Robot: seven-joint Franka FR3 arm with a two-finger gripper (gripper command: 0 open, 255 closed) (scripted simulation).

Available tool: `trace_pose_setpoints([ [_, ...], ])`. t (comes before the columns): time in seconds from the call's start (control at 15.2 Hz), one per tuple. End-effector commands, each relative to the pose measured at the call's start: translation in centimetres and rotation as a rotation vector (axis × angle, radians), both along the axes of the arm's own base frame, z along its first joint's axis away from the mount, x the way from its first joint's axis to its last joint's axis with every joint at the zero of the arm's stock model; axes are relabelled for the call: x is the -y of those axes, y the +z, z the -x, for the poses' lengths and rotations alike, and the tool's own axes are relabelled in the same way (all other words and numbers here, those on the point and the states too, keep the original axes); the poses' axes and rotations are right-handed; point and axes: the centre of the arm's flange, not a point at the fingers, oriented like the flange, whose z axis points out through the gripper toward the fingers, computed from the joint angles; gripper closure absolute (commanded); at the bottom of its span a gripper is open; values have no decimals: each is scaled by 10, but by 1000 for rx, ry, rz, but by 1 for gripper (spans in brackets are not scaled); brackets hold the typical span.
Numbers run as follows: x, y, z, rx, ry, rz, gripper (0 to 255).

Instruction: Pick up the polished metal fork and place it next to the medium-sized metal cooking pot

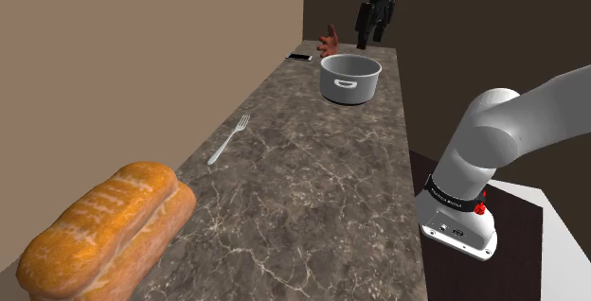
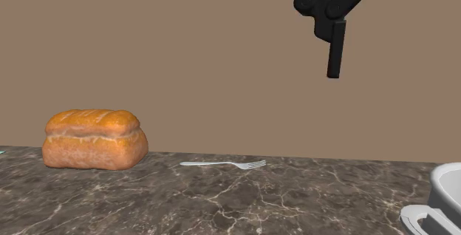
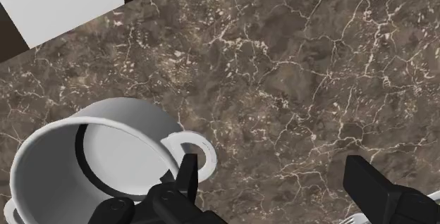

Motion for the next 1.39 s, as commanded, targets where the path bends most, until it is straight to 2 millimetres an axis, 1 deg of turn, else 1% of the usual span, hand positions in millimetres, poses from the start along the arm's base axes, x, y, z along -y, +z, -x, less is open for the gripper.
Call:
trace_pose_setpoints([
  [0.0, 0, 0, 0, 0, 0, 0, 0],
  [0.33, -56, -33, -17, 3, -168, 0, 0],
  [0.66, -108, -65, -43, 6, -337, 0, 0],
  [0.99, -155, -98, -78, 9, -505, 0, 0],
  [1.32, -196, -131, -120, 12, -673, 0, 0],
])
